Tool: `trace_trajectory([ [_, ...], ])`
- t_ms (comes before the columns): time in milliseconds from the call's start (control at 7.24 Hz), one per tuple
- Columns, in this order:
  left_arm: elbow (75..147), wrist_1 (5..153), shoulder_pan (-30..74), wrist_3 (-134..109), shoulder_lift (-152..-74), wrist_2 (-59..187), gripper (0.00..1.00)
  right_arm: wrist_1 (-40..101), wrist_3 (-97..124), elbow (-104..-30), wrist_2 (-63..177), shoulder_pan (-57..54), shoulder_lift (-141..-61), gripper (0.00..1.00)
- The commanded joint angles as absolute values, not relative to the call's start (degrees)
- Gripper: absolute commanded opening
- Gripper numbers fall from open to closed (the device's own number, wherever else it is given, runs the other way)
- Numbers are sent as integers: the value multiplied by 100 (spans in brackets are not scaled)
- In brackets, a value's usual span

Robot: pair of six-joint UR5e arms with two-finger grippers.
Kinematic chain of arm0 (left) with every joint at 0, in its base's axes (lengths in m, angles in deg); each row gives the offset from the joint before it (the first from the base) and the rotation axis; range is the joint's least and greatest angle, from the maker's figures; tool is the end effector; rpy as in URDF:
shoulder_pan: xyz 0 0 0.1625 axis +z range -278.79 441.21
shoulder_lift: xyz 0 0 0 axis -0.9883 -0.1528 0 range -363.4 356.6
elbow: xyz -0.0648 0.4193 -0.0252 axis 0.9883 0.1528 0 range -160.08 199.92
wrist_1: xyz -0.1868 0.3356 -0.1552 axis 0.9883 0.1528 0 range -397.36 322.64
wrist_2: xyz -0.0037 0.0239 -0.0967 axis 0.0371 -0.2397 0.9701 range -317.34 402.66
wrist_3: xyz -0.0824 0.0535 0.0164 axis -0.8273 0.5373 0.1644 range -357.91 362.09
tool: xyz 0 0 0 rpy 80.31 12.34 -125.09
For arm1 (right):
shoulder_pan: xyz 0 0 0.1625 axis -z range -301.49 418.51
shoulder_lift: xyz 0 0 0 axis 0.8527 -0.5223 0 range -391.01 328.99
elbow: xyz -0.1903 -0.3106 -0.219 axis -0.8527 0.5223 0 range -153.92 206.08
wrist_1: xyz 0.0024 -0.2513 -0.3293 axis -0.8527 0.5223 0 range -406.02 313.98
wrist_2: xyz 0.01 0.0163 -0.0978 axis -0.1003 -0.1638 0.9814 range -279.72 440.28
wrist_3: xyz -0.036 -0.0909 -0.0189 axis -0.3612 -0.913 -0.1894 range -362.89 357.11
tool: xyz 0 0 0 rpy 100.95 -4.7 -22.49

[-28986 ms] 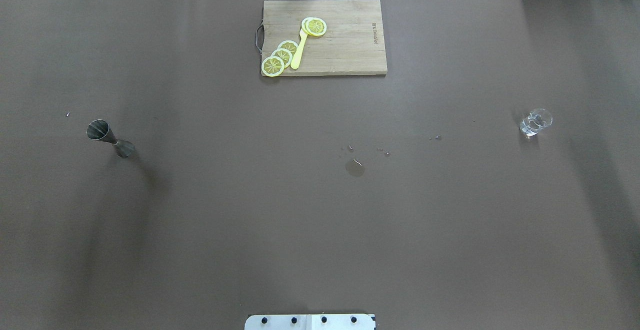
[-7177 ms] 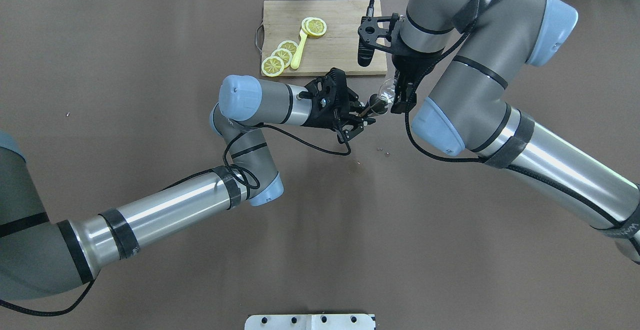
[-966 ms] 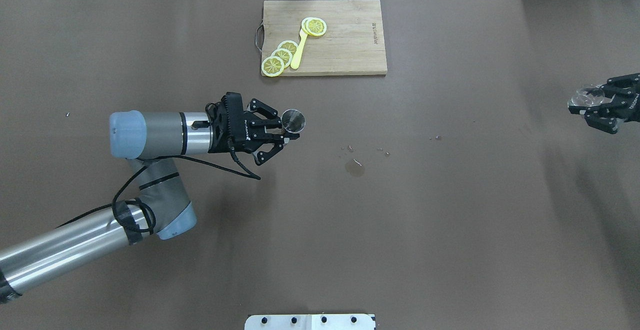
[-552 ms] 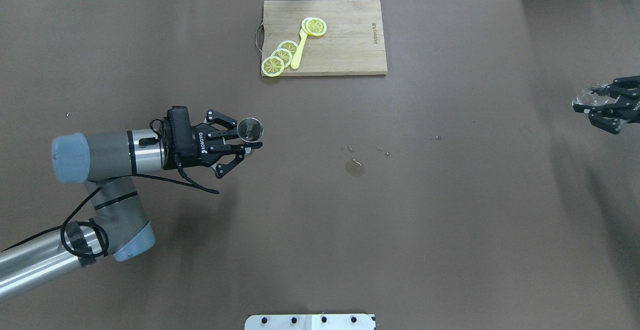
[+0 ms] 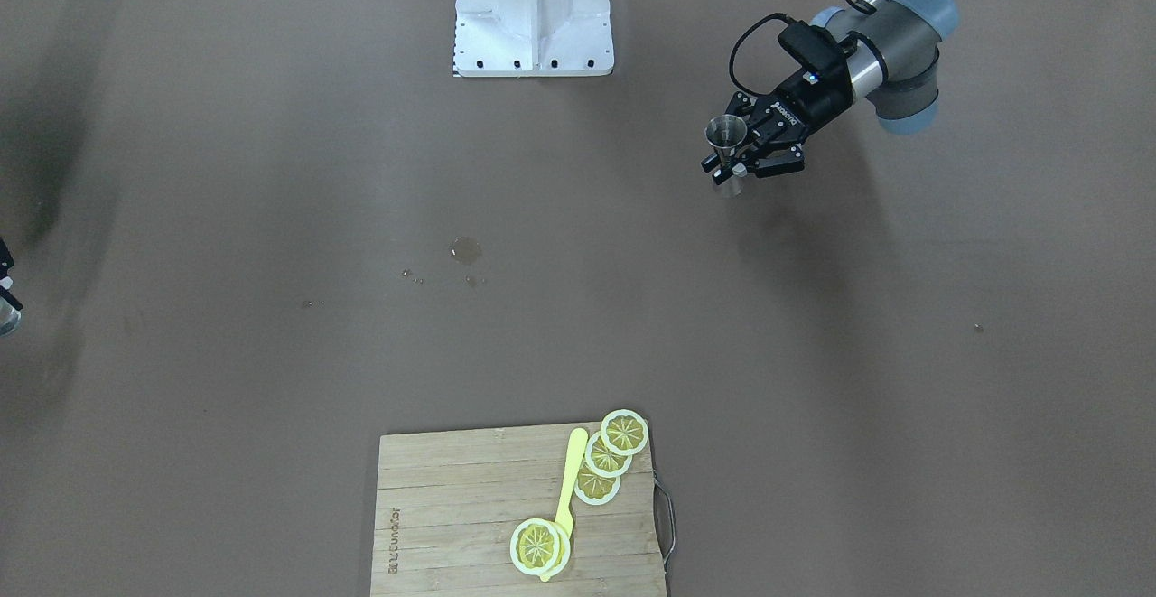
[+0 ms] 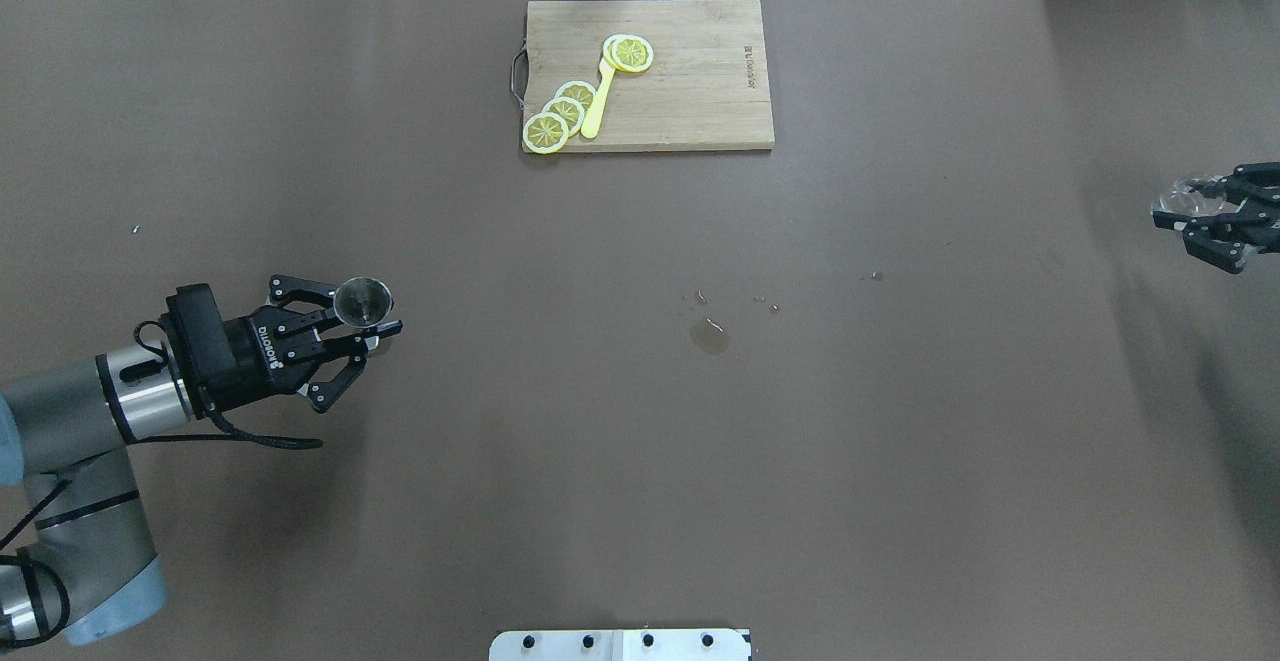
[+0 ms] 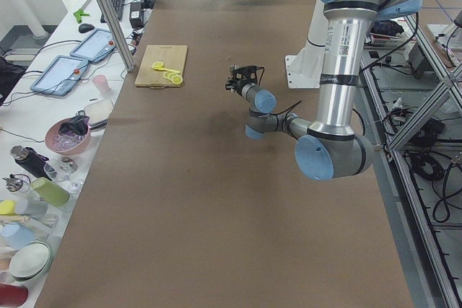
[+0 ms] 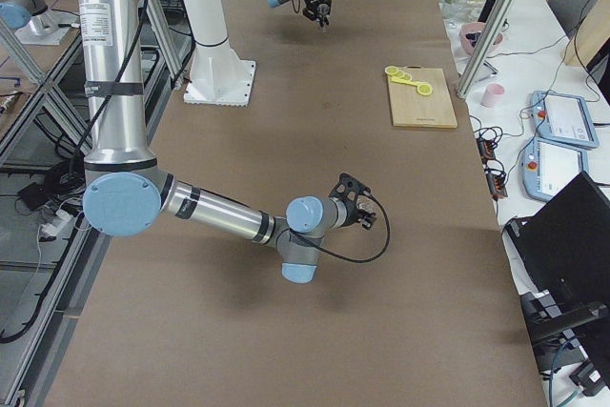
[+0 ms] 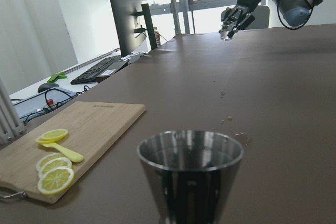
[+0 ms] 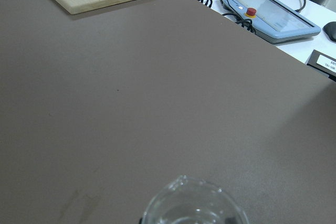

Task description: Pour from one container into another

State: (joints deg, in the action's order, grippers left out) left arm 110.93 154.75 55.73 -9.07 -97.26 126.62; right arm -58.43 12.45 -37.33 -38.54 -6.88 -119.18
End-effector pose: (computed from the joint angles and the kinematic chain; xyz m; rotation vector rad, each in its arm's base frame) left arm 0.3760 -0.3385 0.4290 1.5458 1.1070 0.5419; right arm -0.1208 -0.4686 0.6728 1.1069 -0.8549 -0.4749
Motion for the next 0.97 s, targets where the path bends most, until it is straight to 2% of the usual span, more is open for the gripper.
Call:
trace_trajectory([
  [0,11412,15521,5974,-995,-9088,11303,0,-5903,1930,-3632,-3820,-601,-11812,0],
  [276,11546,15792,6361,-1799,-8674,10117,0,-5911,2048,-3378,-3785,-521,-11645,0],
  [828,11266,15759,6915,-2557,-8593,7919,0,-5903,2049,-3228,-3732,-258,-11565,0],
])
